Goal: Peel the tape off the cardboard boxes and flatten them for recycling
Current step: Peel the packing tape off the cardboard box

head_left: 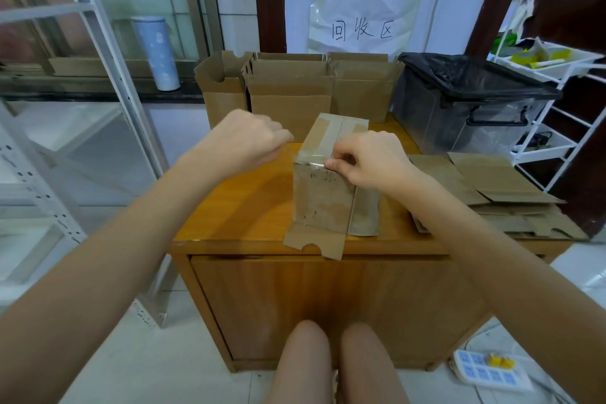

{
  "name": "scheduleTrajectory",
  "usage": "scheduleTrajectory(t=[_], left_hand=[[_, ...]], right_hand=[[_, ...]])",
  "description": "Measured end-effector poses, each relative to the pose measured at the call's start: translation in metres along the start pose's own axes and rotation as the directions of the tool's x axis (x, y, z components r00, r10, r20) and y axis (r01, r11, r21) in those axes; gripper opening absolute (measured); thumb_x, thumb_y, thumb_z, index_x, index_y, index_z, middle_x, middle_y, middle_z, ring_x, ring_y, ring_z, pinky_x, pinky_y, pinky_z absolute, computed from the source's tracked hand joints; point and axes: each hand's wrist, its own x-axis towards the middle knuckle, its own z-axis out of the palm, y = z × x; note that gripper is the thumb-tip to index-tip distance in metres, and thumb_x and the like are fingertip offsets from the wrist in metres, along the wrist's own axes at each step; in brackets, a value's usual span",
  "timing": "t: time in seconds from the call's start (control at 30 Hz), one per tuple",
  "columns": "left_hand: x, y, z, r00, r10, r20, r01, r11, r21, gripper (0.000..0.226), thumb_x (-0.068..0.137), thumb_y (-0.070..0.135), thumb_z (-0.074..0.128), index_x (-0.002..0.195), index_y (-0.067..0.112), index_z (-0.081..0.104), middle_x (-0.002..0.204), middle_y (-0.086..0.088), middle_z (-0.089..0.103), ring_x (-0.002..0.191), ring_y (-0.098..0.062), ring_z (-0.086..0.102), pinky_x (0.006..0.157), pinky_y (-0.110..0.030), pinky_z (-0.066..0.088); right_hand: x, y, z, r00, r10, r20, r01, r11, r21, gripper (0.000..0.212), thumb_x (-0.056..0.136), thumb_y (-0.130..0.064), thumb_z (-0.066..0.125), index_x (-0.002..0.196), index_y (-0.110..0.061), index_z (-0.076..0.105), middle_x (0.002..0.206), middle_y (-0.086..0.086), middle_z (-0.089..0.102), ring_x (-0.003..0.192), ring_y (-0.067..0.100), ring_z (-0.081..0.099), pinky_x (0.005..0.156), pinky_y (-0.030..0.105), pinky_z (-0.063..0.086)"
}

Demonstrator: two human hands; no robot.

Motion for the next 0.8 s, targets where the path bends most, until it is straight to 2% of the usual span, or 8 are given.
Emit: scheduleTrajectory(t=[0.13,0.23,0.3,0.37,0.43,0.57,0.73,0.8], left_hand=[[0.01,0.003,-0.003,0.999,-0.037,-0.009,0.038,0.99,0.134,0.015,0.076,0.01,0.076,0.067,0.009,0.064,0.055,-0.003,0.054,0.049,-0.023,0.052,0.042,-0.021,0.029],[0.022,0.017,0.011,0.989,-0.134,-0.058,0.14,0.982,0.129,0.015,0.073,0.015,0.078,0.068,0.014,0.065,0.053,0.0,0.056,0.046,-0.022,0.054,0.041,-0.02,0.028],[0.028,0.027,0.016,0.956,-0.28,-0.087,0.277,0.96,-0.049,0.012,0.087,0.023,0.065,0.084,0.012,0.069,0.063,-0.005,0.065,0.058,-0.029,0.063,0.046,-0.027,0.037],[0.029,0.035,0.018,0.909,-0.417,-0.021,0.399,0.882,-0.251,0.02,0.096,0.023,0.053,0.106,0.016,0.069,0.085,-0.006,0.072,0.081,-0.029,0.066,0.062,-0.035,0.048],[0.025,0.04,0.02,0.89,-0.456,0.025,0.432,0.822,-0.371,0.023,0.096,0.018,0.05,0.112,0.017,0.067,0.103,-0.003,0.071,0.095,-0.023,0.065,0.079,-0.038,0.051],[0.021,0.043,0.014,0.892,-0.359,0.277,0.453,0.702,-0.549,0.034,0.096,0.001,0.044,0.12,0.012,0.065,0.131,0.0,0.058,0.122,-0.016,0.051,0.105,-0.033,0.04],[0.017,0.036,0.006,0.861,-0.221,0.458,0.507,0.454,-0.733,0.039,0.097,-0.001,0.042,0.129,0.016,0.058,0.127,0.003,0.058,0.12,-0.009,0.05,0.106,-0.029,0.039],[0.017,0.036,0.006,0.86,-0.17,0.48,0.505,0.405,-0.762,0.038,0.098,0.005,0.047,0.132,0.02,0.055,0.128,0.006,0.056,0.119,-0.006,0.049,0.102,-0.024,0.039]], right_hand=[[-0.001,0.002,-0.001,1.0,0.015,0.01,-0.015,0.999,0.033,0.035,0.092,-0.053,0.048,0.085,-0.023,0.066,0.08,-0.007,0.064,0.075,0.013,0.059,0.064,0.035,0.052],[-0.002,0.0,-0.002,1.0,0.025,0.009,-0.025,0.999,0.039,0.035,0.092,-0.053,0.048,0.085,-0.024,0.066,0.08,-0.008,0.063,0.076,0.014,0.059,0.064,0.033,0.05],[-0.003,0.0,-0.002,1.0,0.027,0.011,-0.027,0.999,0.043,0.033,0.093,-0.052,0.048,0.087,-0.024,0.065,0.082,-0.008,0.064,0.077,0.013,0.058,0.064,0.031,0.048],[-0.004,0.0,-0.003,1.0,0.024,0.015,-0.024,0.999,0.043,0.032,0.095,-0.049,0.047,0.091,-0.024,0.066,0.086,-0.008,0.065,0.081,0.015,0.059,0.064,0.03,0.046],[-0.005,0.001,-0.004,0.999,0.022,0.026,-0.023,0.999,0.046,0.031,0.098,-0.042,0.044,0.095,-0.022,0.067,0.09,-0.006,0.066,0.085,0.018,0.061,0.066,0.031,0.045],[-0.004,0.0,-0.004,0.999,0.025,0.027,-0.026,0.999,0.038,0.031,0.099,-0.038,0.042,0.097,-0.022,0.067,0.092,-0.006,0.067,0.086,0.017,0.06,0.066,0.03,0.042],[-0.012,0.004,-0.008,0.996,0.076,0.055,-0.085,0.98,0.177,0.027,0.098,-0.037,0.048,0.086,-0.02,0.065,0.086,-0.006,0.063,0.082,0.016,0.058,0.071,0.031,0.045],[-0.015,0.007,-0.011,0.994,0.085,0.063,-0.098,0.963,0.251,0.021,0.097,-0.035,0.05,0.082,-0.024,0.061,0.086,-0.008,0.06,0.084,0.016,0.057,0.074,0.032,0.046]])
